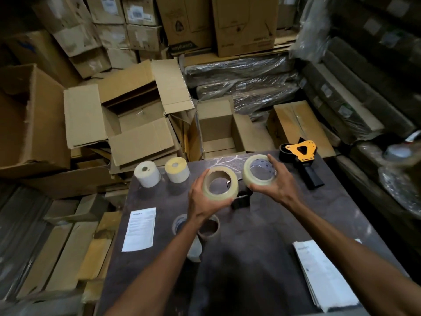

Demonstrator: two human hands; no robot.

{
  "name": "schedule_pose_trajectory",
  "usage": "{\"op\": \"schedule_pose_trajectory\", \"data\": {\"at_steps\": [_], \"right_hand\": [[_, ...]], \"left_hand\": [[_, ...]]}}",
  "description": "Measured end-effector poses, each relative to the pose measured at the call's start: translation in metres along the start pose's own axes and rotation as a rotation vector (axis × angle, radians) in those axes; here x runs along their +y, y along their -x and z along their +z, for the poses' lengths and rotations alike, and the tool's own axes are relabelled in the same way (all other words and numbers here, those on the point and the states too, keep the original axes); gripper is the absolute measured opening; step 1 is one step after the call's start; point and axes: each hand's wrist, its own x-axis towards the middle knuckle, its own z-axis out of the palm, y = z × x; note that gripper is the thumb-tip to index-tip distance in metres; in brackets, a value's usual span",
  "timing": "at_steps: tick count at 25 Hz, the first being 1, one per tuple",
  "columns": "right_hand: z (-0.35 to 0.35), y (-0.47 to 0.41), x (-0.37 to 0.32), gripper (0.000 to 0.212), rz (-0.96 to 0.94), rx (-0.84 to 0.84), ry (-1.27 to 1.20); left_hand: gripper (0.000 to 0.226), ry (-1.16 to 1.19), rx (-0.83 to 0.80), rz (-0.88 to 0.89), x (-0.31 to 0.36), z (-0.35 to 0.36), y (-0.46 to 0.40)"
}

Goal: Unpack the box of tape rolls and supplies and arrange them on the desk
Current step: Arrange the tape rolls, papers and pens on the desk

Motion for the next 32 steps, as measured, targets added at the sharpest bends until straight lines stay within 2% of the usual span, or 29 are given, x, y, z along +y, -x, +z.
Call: {"op": "schedule_pose_trajectory", "data": {"at_steps": [7, 14, 18, 21, 22, 26, 32], "right_hand": [[0.032, -0.077, -0.015, 0.122, 0.013, -0.035, -0.031], [0.067, -0.144, 0.015, 0.123, 0.075, -0.145, -0.017], [0.082, -0.163, 0.048, 0.115, 0.083, -0.199, -0.013], [0.089, -0.168, 0.064, 0.095, 0.088, -0.232, -0.06], [0.092, -0.169, 0.069, 0.094, 0.089, -0.243, -0.067], [0.11, -0.174, 0.097, 0.118, 0.11, -0.3, -0.006], [0.127, -0.176, 0.111, 0.114, 0.117, -0.278, -0.028]], "left_hand": [[0.11, -0.039, 0.068, -0.148, -0.029, 0.006, -0.08], [0.103, -0.059, 0.093, -0.342, -0.054, 0.043, -0.129], [0.105, -0.085, 0.065, -0.408, -0.081, 0.066, -0.149], [0.105, -0.093, 0.061, -0.462, -0.094, 0.082, -0.158], [0.104, -0.091, 0.062, -0.463, -0.097, 0.087, -0.161], [0.098, -0.104, 0.073, -0.458, -0.108, 0.104, -0.172], [0.1, -0.142, 0.11, -0.454, -0.115, 0.123, -0.172]]}}
